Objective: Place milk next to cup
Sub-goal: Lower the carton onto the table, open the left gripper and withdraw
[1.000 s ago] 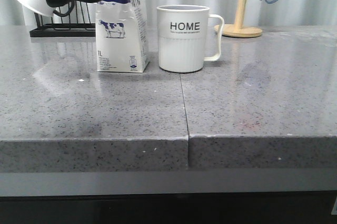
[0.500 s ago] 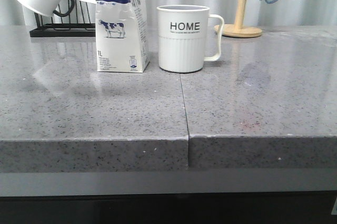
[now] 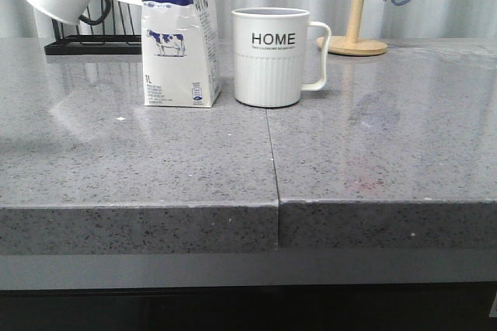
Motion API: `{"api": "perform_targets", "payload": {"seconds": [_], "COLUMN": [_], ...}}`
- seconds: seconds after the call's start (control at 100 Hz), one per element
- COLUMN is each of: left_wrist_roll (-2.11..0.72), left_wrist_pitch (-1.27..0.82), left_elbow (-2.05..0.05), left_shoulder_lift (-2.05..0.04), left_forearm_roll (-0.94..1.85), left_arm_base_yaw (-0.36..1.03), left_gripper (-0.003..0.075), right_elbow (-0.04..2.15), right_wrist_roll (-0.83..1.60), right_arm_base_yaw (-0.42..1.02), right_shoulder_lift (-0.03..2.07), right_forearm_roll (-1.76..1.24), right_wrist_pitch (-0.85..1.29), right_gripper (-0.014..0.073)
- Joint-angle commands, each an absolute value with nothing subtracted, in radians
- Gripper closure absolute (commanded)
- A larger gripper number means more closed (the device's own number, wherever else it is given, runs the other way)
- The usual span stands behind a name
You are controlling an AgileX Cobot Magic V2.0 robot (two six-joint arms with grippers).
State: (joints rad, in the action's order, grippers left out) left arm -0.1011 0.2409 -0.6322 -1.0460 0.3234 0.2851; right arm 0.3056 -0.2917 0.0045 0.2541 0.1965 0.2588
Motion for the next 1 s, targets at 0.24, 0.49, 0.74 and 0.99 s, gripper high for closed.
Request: {"api": "perform_targets", "payload": {"seconds": [0.24, 0.49, 0.74, 0.99], "left_wrist_roll": [0.123, 0.139, 0.146, 0.146], "left_wrist_pitch": [0.156, 0.156, 0.158, 0.159], "left_elbow": [-0.605, -0.476, -0.361, -0.314], "left_shoulder_lift": [-0.881, -0.690, -0.508, -0.437], "left_forearm_roll": [0.067, 0.067, 0.067, 0.067], "left_arm_base_yaw": [0.138, 0.138, 0.138, 0.138], "left_gripper": [0.0031, 0.0031, 0.0092, 0.0557], "right_elbow": [0.331, 0.331, 0.331, 0.331], "right_wrist_roll": [-0.290, -0.290, -0.290, -0.290], "right_arm_base_yaw": [-0.002, -0.002, -0.002, -0.002], "right_shoulder_lift": [0.262, 0.262, 0.262, 0.262], "right_forearm_roll": [0.200, 0.200, 0.200, 0.200], "right_wrist_pitch": [0.184, 0.184, 0.184, 0.184], "right_gripper": [0.0662, 0.0662, 0.0662, 0.0662]}}
